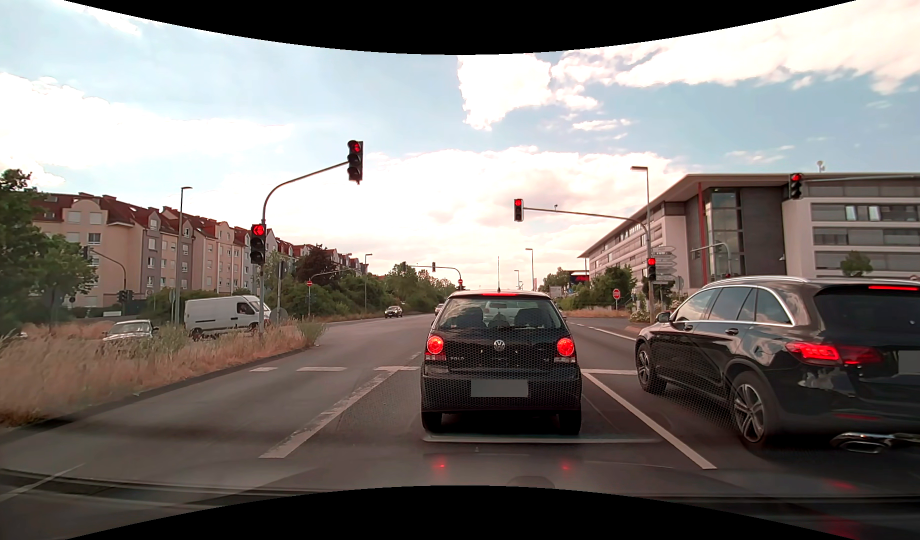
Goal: Follow the waypoints while adhering to traffic rules and regulations
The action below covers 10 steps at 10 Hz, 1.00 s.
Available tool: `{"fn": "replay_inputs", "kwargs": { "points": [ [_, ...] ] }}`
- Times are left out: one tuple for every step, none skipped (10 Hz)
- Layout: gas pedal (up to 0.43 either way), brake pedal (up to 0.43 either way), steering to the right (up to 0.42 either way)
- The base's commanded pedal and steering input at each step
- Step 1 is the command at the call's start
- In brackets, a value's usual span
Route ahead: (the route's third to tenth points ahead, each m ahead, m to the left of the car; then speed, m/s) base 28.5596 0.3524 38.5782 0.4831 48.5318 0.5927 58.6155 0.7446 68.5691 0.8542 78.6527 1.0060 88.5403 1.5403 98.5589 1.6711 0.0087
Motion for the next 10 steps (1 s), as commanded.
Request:
{"fn": "replay_inputs", "kwargs": {
  "points": [
    [0.000, 0.299, -0.002],
    [0.000, 0.293, -0.003],
    [0.000, 0.293, -0.002],
    [0.000, 0.293, -0.003],
    [0.000, 0.293, -0.003],
    [0.000, 0.238, -0.002],
    [0.000, 0.226, -0.003],
    [0.000, 0.220, -0.003],
    [0.000, 0.220, -0.003],
    [0.000, 0.220, -0.002]
  ]
}}
